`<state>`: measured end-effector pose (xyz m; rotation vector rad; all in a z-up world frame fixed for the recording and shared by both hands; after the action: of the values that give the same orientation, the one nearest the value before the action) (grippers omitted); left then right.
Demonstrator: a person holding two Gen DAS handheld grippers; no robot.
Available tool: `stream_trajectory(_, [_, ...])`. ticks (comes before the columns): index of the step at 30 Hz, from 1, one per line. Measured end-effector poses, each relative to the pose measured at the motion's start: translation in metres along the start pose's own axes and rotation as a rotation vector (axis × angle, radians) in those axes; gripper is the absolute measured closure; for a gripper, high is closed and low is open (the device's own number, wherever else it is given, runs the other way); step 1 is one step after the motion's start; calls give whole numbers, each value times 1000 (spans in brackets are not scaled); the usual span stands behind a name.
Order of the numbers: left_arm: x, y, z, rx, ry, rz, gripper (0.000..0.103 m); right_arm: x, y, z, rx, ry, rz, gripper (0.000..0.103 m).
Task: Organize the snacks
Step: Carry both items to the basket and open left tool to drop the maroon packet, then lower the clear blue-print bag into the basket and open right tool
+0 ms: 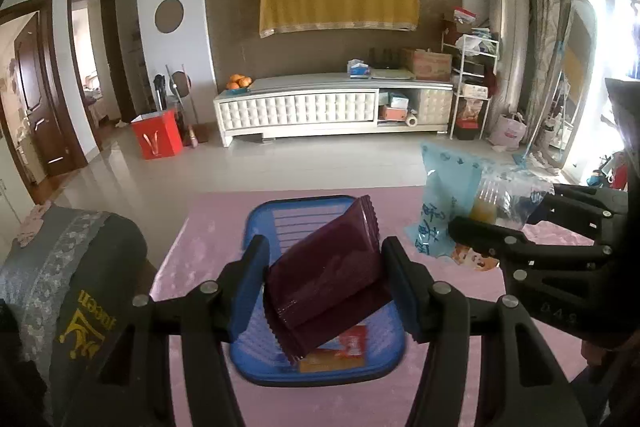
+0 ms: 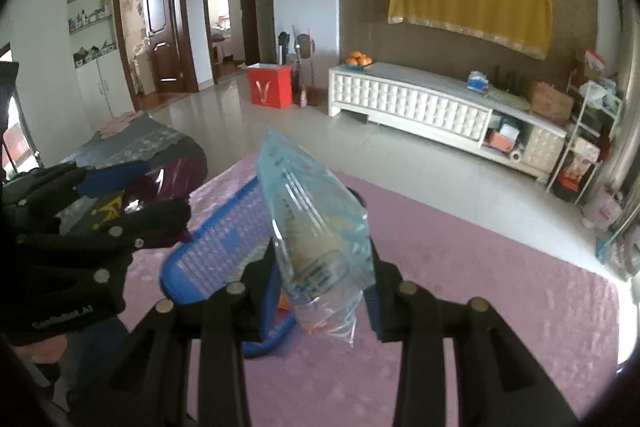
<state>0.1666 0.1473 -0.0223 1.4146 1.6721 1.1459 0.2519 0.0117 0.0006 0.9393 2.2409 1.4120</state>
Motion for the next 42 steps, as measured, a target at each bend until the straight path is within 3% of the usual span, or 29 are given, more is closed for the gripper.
stream_trajectory(10, [37,-28,30,97,-11,-47,47,30,-18,35,77,44,-1,62])
stream_trajectory(26, [30,-100,84,268,-75,-53,47,23,-49,52,167,-13,-20,62])
stream_trajectory(28, [28,-105,87,280,-75,-46,43,24,-49,48,169,-22,-26,62])
stream_trajectory(30, [27,-109,89,300,-81,-41,32,25,-47,47,173,-31,-39,62])
stream_trajectory(36, [34,-105,80,289,-57,-28,25,30,-38,36,161,-46,-49,62])
stream_trajectory(42, [58,-81,52,210,-57,-73,25,50,-30,30,148,-30,-69,62])
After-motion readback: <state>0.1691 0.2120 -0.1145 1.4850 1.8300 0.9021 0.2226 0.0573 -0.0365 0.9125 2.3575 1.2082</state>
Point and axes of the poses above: each gripper's, at about its wrist camera, not at the fingertips, and z roughly the way its jaws point, x to its left, y to its top, the point moved 5 cm from there along z, roughly the way its jaws point, and after that the axes turned 13 degrees about -x, right-handed, at the moved point
